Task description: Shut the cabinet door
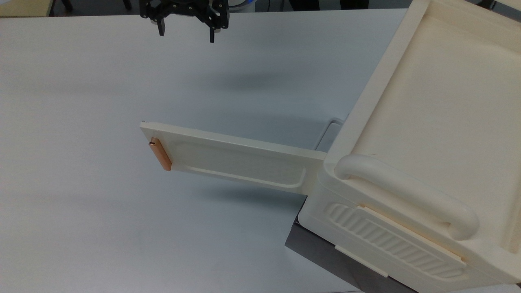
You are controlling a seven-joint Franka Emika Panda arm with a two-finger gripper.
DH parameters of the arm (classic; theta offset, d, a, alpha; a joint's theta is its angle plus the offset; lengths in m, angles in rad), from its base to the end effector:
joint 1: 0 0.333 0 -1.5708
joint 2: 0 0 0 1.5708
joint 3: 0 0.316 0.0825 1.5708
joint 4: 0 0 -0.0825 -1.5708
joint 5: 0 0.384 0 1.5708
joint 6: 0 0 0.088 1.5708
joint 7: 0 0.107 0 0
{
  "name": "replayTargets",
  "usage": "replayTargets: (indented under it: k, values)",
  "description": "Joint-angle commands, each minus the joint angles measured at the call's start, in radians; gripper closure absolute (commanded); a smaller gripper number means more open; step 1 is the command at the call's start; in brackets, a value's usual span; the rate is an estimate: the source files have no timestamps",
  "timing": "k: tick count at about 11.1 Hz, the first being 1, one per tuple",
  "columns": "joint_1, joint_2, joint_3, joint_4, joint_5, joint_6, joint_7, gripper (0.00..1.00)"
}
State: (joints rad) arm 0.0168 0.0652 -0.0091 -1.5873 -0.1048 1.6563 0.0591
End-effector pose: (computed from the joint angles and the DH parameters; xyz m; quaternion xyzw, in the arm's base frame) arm 0.5809 -0.0057 0.5877 0.9984 -0.0213 0.0036 0.0524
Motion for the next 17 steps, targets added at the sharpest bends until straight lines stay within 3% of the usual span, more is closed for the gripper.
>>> replayTargets:
  k: [1, 7, 8, 9, 12, 17]
  values:
    - [0.006, -0.021, -0.014, -0.019, -0.007, -0.007, 0.016, 0.0]
    - [0.005, -0.021, -0.014, -0.019, -0.007, -0.007, 0.012, 0.0]
    - [0.005, -0.019, -0.014, -0.019, -0.007, -0.006, 0.005, 0.05]
    - [0.005, -0.019, -0.015, -0.019, -0.007, -0.003, 0.001, 0.23]
    - [0.006, -0.016, -0.014, -0.019, -0.007, -0.001, 0.001, 0.96]
    - [0.006, -0.002, -0.014, -0.005, -0.007, 0.011, 0.002, 1.0]
